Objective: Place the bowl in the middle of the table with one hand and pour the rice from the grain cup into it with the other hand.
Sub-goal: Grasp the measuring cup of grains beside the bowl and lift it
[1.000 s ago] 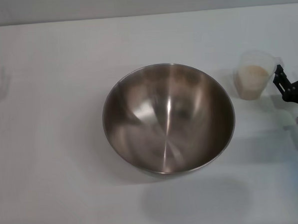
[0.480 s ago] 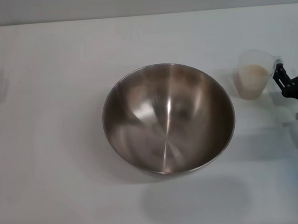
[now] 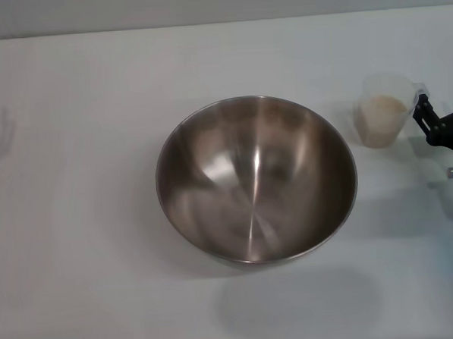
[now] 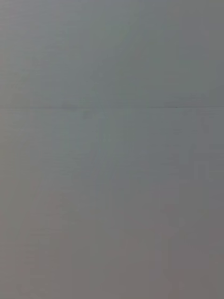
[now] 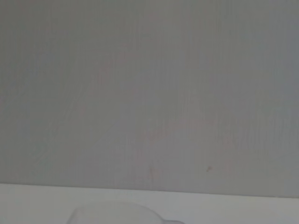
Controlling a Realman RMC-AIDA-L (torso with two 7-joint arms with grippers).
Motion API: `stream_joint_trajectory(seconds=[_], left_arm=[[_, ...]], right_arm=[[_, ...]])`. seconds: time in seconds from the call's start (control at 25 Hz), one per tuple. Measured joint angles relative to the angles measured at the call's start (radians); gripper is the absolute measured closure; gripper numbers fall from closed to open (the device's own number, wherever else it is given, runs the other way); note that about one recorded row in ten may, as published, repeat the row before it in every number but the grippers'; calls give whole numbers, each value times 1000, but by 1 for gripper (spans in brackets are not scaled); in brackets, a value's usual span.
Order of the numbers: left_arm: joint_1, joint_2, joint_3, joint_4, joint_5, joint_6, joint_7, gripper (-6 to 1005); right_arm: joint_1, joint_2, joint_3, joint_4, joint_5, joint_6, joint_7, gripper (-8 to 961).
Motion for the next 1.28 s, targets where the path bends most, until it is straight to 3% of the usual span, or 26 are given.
stream_joint_trajectory(seconds=[0.48,0.68,0.88,0.96,1.28], left_arm=[[-2,0,0,7,-1,-5,2,198],[-7,0,0,16,-1,-6,1,198],[-8,0,0,23,-1,-6,0,197],[-7,0,0,24,-1,-7,-1,197],[-2,-1,0,28,-1,-7,-1,197]], right_arm=[[10,0,1,-4,0,1,-5,292],[10,1,1,-4,0,2,-8,353],[11,1,22,-4,0,19,-8,589],[12,2,36,-7,0,28,-9,836],[0,5,48,-10,0,2,-9,955]])
